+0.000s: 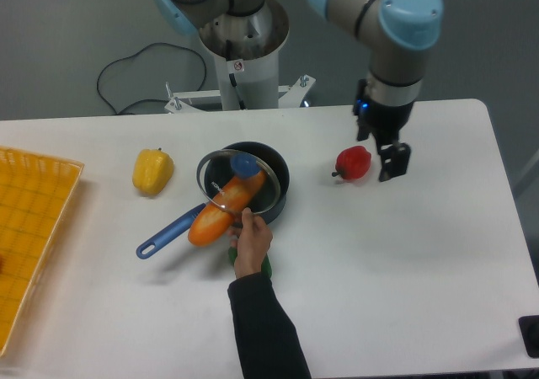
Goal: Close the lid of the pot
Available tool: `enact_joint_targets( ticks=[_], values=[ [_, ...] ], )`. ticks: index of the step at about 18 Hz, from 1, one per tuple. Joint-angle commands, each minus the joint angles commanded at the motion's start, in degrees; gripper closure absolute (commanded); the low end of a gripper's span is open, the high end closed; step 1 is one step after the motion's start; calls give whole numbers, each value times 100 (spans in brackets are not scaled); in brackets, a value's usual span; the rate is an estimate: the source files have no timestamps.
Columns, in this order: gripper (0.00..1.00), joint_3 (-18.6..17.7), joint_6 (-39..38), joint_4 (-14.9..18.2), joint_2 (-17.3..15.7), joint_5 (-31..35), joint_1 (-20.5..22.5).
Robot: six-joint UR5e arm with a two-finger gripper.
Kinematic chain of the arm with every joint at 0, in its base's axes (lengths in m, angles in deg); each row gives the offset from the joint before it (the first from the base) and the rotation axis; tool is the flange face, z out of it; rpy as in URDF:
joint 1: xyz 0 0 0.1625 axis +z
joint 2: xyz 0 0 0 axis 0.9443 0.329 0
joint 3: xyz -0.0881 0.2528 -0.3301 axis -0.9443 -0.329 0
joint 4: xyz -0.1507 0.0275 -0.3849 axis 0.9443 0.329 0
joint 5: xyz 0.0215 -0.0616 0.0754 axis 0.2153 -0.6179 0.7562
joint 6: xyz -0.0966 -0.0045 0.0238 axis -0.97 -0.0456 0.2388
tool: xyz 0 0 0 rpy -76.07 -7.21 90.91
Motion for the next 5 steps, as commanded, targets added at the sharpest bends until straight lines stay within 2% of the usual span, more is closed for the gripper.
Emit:
enact_joint_targets(
  ticks=[5],
  values=[
    [0,0,0,0,0,-9,88]
  ],
)
